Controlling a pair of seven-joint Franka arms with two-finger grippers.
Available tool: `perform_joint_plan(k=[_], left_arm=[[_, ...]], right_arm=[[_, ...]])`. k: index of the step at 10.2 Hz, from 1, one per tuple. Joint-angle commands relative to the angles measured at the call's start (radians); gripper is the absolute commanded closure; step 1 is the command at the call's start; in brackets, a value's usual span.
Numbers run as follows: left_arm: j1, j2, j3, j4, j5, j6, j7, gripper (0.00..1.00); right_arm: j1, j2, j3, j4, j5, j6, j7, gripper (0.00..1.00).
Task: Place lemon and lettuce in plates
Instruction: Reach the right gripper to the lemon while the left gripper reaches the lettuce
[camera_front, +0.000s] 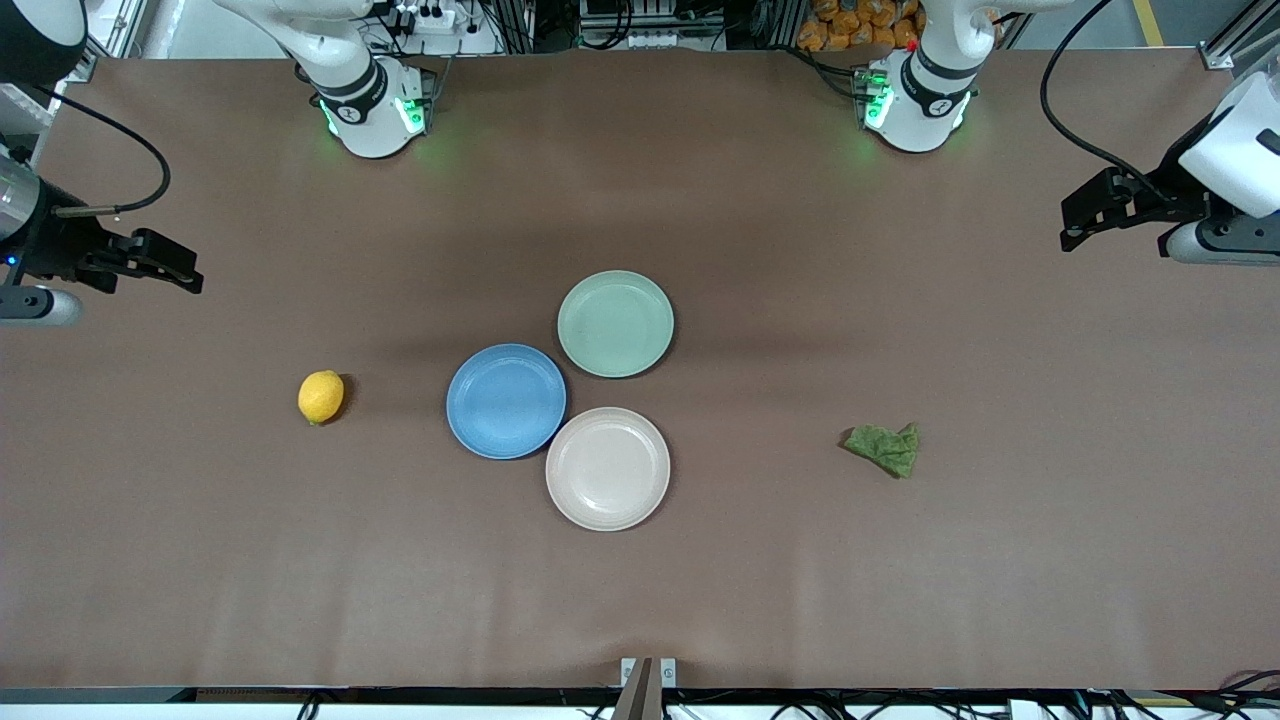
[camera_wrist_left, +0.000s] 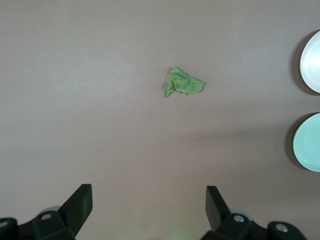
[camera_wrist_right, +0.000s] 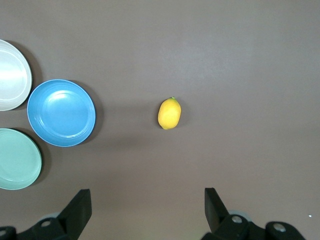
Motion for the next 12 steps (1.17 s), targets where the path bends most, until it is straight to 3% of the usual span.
perform_joint_plan(k=[1,3,7,10,12], left_arm=[[0.001,-0.007,0.000,-0.005,-0.009,-0.009,0.010,0.00],[-0.002,-0.001,-0.002,-0.005,0.017,-0.007,0.021,0.00],[-0.042,0.171,-0.031,-0.020,0.005,0.069,0.001,0.00],[-0.042,0.357,-0.031,-0.035,0.015,0.244,0.004,0.00],[-0.041,0.476,-0.031,-0.031,0.003,0.377,0.003,0.00]], right_arm=[[-0.006,0.000,0.002,0.006,0.013,-0.010,-0.009,0.00],[-0.005,0.000,0.002,0.006,0.015,-0.010,-0.009,0.00],[-0.009,0.003,-0.005,-0.018,0.012,-0.001,-0.012,0.00],[-0.031,0.118,-0.042,-0.064,0.004,0.115,-0.012,0.00],[-0.035,0.208,-0.044,-0.145,-0.002,0.270,-0.008,0.00]])
